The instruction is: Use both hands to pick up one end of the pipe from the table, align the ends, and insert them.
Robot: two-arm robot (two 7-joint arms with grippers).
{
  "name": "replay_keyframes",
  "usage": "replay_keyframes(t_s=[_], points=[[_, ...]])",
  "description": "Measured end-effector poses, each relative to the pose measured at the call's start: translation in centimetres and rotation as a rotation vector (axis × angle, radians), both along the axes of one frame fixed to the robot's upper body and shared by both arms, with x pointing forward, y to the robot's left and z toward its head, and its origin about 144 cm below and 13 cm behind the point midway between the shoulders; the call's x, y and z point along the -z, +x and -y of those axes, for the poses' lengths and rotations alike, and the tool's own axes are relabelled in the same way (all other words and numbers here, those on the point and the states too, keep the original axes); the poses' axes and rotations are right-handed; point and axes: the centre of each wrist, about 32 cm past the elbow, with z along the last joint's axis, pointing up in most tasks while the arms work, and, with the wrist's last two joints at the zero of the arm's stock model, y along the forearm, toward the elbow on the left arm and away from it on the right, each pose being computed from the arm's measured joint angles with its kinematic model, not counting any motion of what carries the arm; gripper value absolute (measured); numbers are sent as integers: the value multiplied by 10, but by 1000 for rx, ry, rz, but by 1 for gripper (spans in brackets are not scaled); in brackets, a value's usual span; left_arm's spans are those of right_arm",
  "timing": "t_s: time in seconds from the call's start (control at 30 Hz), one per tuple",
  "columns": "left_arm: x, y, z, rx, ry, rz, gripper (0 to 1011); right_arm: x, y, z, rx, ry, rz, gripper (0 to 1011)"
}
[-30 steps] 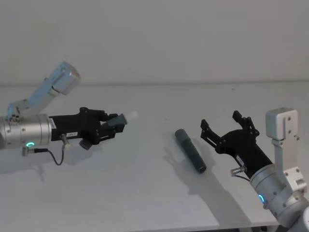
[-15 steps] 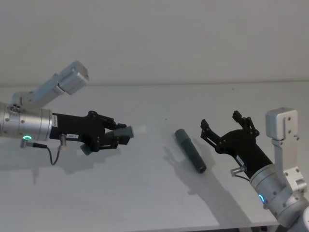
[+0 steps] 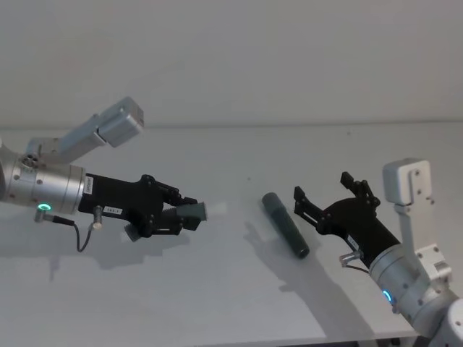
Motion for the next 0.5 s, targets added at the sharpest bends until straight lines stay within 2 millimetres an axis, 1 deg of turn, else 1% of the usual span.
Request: replay_keyframes(t_s=[0.2, 0.5], points=[[-1, 0, 2, 14, 7, -7, 357, -4, 4, -4, -15, -46, -58, 1002], [-2, 0, 3, 25, 12, -11, 357, -5, 16, -12, -29, -110, -175, 1002]])
